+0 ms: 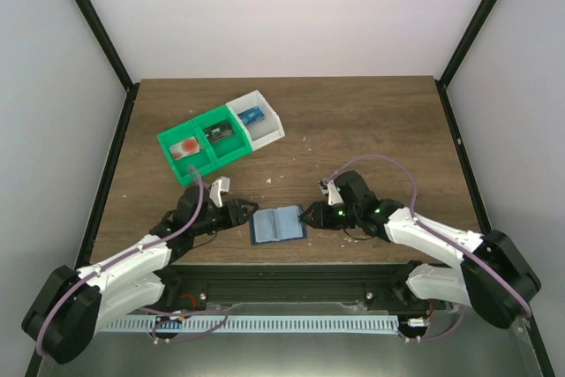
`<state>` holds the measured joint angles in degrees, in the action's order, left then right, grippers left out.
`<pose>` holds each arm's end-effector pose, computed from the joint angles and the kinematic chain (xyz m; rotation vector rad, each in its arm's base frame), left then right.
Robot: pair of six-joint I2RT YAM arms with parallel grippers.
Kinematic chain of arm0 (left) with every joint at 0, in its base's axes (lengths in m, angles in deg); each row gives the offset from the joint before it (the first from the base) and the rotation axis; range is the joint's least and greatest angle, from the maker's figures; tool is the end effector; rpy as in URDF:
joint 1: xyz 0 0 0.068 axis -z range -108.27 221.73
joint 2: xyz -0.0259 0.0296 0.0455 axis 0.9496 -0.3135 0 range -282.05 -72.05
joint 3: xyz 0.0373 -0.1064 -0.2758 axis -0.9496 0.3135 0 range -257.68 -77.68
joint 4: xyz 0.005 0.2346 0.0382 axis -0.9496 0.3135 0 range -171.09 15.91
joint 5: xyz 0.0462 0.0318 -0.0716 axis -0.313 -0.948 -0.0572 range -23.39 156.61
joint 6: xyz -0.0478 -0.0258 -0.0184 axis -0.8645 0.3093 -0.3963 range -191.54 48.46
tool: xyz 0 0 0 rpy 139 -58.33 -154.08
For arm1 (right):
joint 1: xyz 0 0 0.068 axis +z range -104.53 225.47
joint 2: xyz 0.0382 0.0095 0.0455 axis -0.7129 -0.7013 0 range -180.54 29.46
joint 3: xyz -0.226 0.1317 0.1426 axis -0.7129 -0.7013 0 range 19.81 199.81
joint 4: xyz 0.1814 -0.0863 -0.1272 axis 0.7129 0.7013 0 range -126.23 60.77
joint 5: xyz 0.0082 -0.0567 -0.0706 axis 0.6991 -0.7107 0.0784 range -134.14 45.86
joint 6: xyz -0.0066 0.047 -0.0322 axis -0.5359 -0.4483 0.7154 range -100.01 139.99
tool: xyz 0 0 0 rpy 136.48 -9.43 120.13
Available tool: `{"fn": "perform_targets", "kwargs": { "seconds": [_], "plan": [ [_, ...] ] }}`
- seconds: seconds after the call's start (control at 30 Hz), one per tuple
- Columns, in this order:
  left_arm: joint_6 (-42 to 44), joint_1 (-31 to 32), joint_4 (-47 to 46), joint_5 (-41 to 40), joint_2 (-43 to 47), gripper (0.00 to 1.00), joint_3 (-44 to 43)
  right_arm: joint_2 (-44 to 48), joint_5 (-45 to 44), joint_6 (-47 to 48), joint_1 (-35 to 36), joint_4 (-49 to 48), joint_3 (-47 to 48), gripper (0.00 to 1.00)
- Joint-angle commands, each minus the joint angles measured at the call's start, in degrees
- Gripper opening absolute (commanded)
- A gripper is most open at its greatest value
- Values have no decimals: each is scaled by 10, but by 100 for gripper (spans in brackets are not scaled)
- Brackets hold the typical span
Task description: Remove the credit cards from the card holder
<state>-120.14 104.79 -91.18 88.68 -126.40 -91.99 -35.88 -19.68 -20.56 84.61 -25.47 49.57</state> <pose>0.1212 -0.0971 0.1981 -0.0541 2.3120 -1.2073 0.1361 0.1324 0.2177 -0.1938 2.6048 1.1010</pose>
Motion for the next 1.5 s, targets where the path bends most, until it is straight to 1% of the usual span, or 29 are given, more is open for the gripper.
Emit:
{"fn": "perform_targets", "kwargs": {
  "seconds": [0.0,0.17,0.57,0.67,0.87,1.03,1.17,1.27,1.47],
  "plan": [
    [-34,5,-73,11,-13,57,18,-43,26,-16,2,-67,-8,41],
    [-49,7,-109,16,-29,57,37,-90,15,-21,21,-73,-4,40],
    [-58,9,-134,15,-48,57,56,-188,-45,-23,74,-56,27,39],
    [-59,8,-134,15,-50,57,58,-208,-67,-21,81,-38,37,33],
    [-62,9,-143,14,-51,57,68,-220,-113,-11,84,-10,41,16],
    [-67,9,-152,16,-55,57,71,-213,-131,-7,85,10,43,10],
    [-71,8,-154,14,-54,57,73,-166,-120,-10,86,24,46,10],
    [-70,9,-154,5,-51,58,75,-130,-108,-15,86,12,51,14],
    [-74,8,-148,-6,-49,61,76,-121,-95,-32,92,-21,68,18]
  ]
}}
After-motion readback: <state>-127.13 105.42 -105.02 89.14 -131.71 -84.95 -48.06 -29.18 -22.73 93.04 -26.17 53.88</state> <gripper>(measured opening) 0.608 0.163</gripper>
